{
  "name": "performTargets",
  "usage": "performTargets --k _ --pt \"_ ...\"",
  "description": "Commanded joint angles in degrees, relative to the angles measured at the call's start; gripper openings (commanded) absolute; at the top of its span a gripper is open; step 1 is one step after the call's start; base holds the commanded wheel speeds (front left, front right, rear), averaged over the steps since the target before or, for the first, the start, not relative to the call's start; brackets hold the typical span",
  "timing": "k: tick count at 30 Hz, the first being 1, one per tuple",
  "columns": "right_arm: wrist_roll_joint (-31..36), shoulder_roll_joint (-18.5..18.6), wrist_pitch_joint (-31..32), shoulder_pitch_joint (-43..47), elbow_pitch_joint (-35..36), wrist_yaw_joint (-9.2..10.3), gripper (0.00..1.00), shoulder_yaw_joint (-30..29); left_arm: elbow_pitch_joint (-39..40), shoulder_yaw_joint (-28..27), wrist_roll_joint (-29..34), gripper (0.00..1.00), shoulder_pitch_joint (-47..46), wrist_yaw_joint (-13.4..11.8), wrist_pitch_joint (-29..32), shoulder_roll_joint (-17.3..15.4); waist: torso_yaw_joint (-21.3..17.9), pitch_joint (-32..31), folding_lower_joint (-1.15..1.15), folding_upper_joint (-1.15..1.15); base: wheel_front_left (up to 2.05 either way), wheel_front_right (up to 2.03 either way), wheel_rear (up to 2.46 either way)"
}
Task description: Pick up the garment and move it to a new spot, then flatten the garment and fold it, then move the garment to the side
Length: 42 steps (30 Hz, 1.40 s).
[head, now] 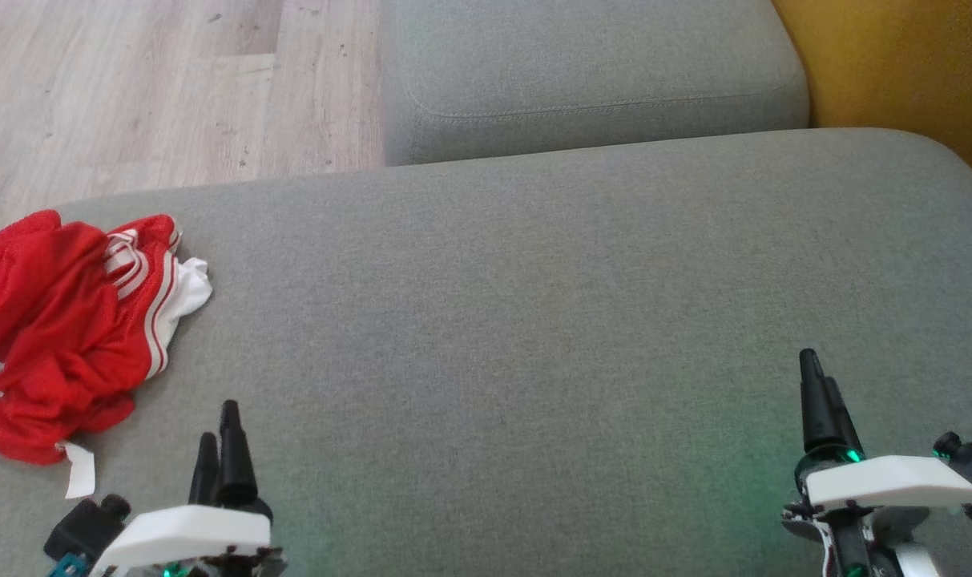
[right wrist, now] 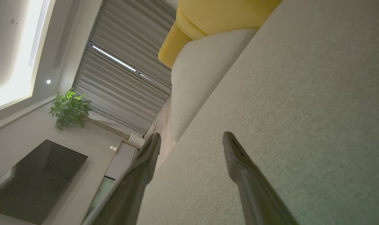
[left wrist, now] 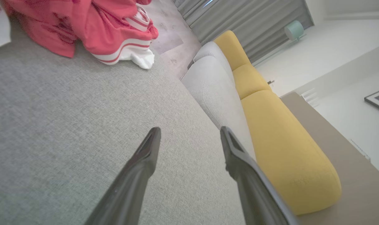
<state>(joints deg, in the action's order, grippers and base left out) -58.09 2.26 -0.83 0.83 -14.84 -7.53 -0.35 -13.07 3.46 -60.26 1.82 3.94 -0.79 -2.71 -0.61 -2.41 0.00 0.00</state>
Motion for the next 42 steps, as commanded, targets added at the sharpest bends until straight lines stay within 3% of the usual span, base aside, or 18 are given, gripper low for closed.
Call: performTargets --k 1,7,42 --pt "2.3 0.3 -0.7 -1.0 2.5 0.02 1.0 0.9 2.4 0.0 2.4 1.0 -1.8 -0.5 -0.7 -0.9 0.0 -0.1 0.0 0.0 0.0 0.0 0.0" --pt "7.0 0.3 -1.8 -0.9 3.0 0.02 1.0 1.9 2.9 1.8 7.2 1.0 -1.7 -2.6 -1.7 -1.7 -0.2 -0.4 0.0 0.0 0.0 0.0 0.0" --pt "33.1 0.5 -7.5 0.6 7.0 0.03 1.0 6.9 6.1 10.5 31.3 1.0 -1.6 -8.6 -7.5 -5.4 0.2 -1.7 0.0 0.0 0.0 0.0 0.0"
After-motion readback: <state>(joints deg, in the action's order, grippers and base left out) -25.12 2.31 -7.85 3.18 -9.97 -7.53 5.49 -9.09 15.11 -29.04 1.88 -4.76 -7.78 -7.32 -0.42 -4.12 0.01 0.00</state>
